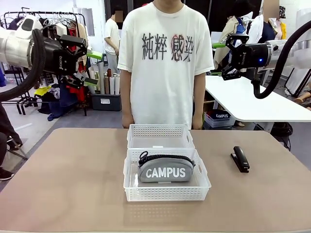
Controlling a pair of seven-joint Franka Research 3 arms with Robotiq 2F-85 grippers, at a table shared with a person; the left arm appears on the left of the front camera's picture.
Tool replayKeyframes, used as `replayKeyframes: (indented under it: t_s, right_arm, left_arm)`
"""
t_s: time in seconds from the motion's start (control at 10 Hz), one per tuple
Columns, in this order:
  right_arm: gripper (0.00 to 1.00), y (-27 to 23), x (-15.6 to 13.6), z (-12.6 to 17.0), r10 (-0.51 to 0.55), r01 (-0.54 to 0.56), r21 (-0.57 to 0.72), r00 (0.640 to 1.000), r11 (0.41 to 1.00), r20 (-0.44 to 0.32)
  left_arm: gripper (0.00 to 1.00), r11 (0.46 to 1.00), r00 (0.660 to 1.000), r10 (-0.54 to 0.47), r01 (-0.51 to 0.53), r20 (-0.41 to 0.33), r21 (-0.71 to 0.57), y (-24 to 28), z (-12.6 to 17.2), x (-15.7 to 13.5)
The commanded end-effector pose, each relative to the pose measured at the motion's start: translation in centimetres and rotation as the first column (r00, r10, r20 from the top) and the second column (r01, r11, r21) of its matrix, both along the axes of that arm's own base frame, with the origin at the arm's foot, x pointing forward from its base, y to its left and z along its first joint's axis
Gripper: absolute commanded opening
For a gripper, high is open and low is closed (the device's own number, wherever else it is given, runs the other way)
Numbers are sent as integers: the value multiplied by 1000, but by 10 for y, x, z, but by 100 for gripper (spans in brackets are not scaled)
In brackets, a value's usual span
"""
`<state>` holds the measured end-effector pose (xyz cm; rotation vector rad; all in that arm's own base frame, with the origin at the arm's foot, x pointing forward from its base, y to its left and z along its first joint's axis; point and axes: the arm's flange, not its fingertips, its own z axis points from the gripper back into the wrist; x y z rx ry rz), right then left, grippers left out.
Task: Distribute items into two baskets.
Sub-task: Pick up the Stapler that the person points to.
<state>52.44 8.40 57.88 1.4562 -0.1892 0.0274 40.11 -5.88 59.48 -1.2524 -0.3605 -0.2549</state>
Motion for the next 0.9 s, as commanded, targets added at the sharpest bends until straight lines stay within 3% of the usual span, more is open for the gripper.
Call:
replayKeyframes:
  t_s: [0.0, 0.3, 0.4, 0.8]
  right_arm:
    - [100, 0, 0, 2, 1, -1, 1, 1000, 1000, 3]
    - [100, 0, 0, 2, 1, -1, 1, 1000, 1000, 3]
    - [100, 0, 0, 2, 1, -1, 1, 1000, 1000, 3]
    - [100, 0, 0, 2, 1, -1, 1, 1000, 1000, 3]
  left_arm:
    - [100, 1000, 1000, 14, -14, 5, -2, -1, -3, -10]
    - [100, 1000, 1000, 3, -3, 0, 3, 0, -2, -5]
    - [100, 998, 988, -8, -3, -155, -69, 8, -1, 10]
    - [100, 969, 962, -117, 56, -248, -239, 40, 5, 32]
